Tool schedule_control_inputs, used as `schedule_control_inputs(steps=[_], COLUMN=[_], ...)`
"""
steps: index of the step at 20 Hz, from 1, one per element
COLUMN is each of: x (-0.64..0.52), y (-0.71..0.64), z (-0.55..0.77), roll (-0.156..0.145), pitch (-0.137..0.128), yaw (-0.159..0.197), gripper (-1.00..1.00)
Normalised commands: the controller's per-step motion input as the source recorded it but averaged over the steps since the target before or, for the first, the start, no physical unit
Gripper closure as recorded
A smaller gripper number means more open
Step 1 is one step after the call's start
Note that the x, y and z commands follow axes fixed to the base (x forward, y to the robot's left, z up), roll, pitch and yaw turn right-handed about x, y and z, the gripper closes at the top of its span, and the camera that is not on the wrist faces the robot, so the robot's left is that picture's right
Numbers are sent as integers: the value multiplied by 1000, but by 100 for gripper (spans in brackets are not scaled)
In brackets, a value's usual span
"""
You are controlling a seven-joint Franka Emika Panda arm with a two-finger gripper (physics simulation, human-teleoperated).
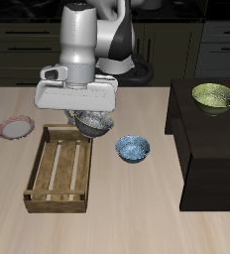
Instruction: Place the black bowl and the blue bowl in the wooden tray
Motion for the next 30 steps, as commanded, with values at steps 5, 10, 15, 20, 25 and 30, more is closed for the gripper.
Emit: schedule_control_inputs(steps=[5, 10, 15, 20, 25, 30], x=[-115, -121, 5, 147, 145, 159], y=[-366, -291, 14, -622, -181, 84], z=[-38, -17, -1, -229, -171, -339], roll=[-28, -23, 0, -51, -37, 11], pitch=[-8, -19, 0, 13, 14, 40], yaw=[-17, 9, 0, -21, -16, -8], gripper=[100, 100, 100, 100, 100, 100])
